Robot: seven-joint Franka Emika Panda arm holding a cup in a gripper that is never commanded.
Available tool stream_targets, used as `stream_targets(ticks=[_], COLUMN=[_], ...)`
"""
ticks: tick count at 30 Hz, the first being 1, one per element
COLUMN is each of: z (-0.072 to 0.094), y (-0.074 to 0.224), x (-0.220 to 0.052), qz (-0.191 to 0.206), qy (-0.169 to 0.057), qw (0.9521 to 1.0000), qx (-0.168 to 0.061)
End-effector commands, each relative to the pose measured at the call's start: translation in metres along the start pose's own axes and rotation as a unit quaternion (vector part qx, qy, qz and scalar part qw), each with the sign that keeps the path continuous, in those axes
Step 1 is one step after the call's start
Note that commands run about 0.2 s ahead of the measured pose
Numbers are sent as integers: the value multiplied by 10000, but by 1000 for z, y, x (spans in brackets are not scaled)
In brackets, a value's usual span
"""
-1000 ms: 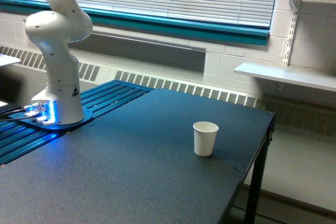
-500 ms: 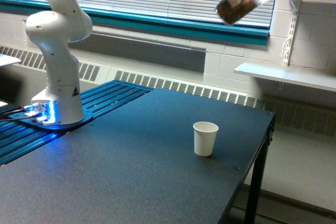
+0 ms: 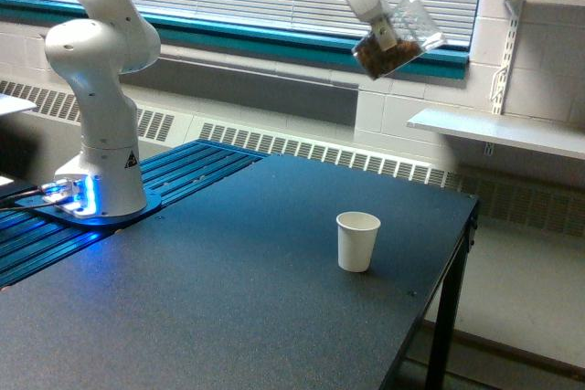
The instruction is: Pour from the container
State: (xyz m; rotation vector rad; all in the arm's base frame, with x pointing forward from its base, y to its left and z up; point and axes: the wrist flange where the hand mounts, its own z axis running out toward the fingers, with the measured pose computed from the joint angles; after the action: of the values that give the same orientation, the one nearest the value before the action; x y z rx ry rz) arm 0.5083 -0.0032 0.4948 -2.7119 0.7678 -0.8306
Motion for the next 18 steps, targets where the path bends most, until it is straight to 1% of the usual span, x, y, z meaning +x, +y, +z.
stream_targets(ticks=[1,8,18], z=[3,20,49], y=[-2,6,19], x=[-22,-49,-74], qz=[-268,-379,-485], qy=[-35,-204,-470], qw=[9996,9990,9970], qx=[31,-143,-389])
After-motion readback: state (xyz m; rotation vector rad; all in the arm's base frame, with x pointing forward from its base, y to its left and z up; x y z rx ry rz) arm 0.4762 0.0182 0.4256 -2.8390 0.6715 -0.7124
